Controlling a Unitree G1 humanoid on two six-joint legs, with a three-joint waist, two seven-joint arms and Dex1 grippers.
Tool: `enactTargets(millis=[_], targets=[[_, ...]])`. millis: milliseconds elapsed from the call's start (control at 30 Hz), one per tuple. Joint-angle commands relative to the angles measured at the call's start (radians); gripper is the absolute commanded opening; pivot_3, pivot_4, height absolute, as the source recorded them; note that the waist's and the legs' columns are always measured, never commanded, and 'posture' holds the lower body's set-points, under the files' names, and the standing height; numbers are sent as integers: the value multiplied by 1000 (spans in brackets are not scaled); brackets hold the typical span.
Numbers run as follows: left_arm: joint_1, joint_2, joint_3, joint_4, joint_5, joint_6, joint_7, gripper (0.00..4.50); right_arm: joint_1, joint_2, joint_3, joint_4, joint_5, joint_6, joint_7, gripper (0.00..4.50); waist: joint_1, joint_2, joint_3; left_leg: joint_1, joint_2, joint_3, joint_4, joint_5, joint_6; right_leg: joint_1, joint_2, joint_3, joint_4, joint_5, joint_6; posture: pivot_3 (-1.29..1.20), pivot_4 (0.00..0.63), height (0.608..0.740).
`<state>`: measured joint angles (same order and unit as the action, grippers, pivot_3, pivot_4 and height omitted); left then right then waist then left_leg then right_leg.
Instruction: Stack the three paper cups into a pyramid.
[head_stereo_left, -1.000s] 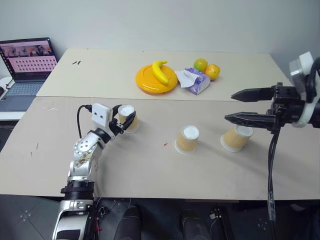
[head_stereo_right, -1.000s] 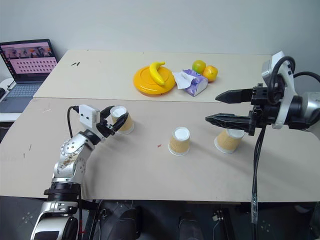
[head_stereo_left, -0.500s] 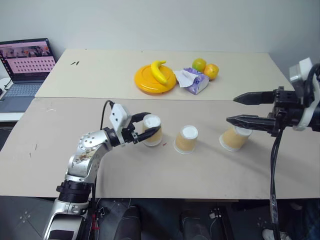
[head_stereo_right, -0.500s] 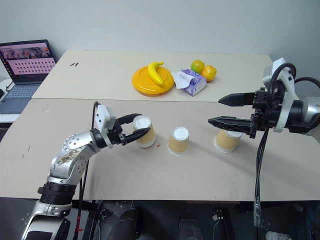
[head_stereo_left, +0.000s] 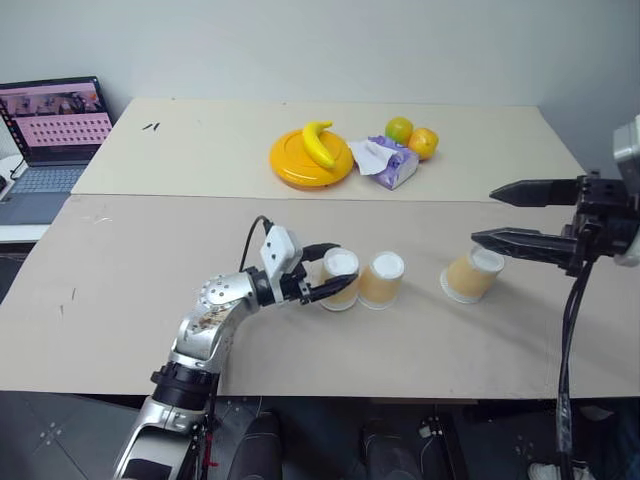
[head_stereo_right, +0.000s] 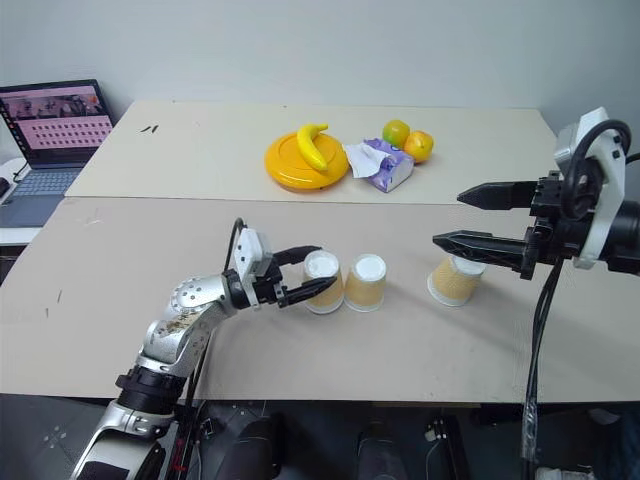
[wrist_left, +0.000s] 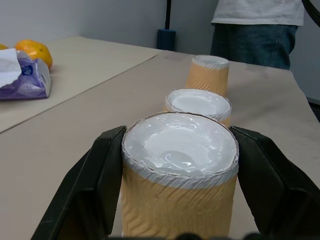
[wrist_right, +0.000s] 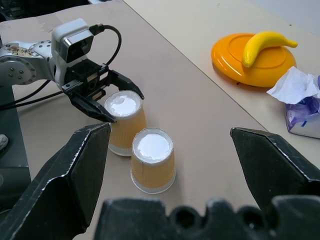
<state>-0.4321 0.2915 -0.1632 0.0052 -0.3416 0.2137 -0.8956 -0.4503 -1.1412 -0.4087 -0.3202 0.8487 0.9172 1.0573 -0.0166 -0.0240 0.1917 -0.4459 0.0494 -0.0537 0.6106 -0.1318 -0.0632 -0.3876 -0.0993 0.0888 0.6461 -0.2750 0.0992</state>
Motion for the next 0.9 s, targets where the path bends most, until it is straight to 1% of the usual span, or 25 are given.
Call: enactTargets(millis=[33, 100, 233, 433, 567, 633, 700, 833, 900], targets=[[-10, -12, -15, -8, 16, -46, -7, 3303, -8, -25, -51, -31, 29, 17, -21, 4500, 1, 0, 0, 0, 0, 0, 0, 0, 0, 0, 0, 0, 0, 0, 0, 0, 150, 732], [-8, -16, -21, -5, 19, -53, -9, 3303, -15, -27, -51, -34, 34, 24, -29, 4500, 1, 0, 0, 0, 0, 0, 0, 0, 0, 0, 0, 0, 0, 0, 0, 0, 150, 732], [-6, -25, -24, 6, 28, -71, -11, 4409, -32, -40, -44, -33, 45, 32, -42, 4500, 1, 0, 0, 0, 0, 0, 0, 0, 0, 0, 0, 0, 0, 0, 0, 0, 150, 732], [-8, -39, -13, -21, 10, -38, 3, 4409, -34, -57, -40, -25, 52, 28, -39, 4500, 1, 0, 0, 0, 0, 0, 0, 0, 0, 0, 0, 0, 0, 0, 0, 0, 150, 732], [-26, -38, 1, -71, -28, 30, 9, 4409, -35, -60, -36, -21, 52, 24, -36, 4500, 1, 0, 0, 0, 0, 0, 0, 0, 0, 0, 0, 0, 0, 0, 0, 0, 150, 732], [-68, -30, 30, -122, -72, 100, 28, 4409, -35, -62, -38, -17, 55, 24, -30, 4500, 2, 0, 0, 0, 0, 0, 0, 0, 0, 0, 0, 0, 0, 0, 0, 0, 150, 732], [-147, -7, 84, -183, -147, 216, 63, 4409, -13, -62, -46, -20, 56, 25, -17, 4500, 2, 0, 0, 0, 0, 0, 0, 0, 0, 0, 0, 0, 0, 0, 0, 0, 150, 732], [-276, 53, 183, -241, -276, 411, 121, 4409, 38, -51, -55, -29, 20, 5, -23, 4500, 1, 0, 0, -1, 0, -1, 1, 0, 0, 0, 0, 0, 0, 0, 1, 0, 150, 732], [-316, 143, 231, -277, -358, 514, 83, 4409, 93, -32, -49, -9, -61, -55, -52, 4500, -1, 0, 0, -1, 0, -1, 0, 0, 0, 0, 0, 0, -1, -1, 1, 0, 150, 732]])
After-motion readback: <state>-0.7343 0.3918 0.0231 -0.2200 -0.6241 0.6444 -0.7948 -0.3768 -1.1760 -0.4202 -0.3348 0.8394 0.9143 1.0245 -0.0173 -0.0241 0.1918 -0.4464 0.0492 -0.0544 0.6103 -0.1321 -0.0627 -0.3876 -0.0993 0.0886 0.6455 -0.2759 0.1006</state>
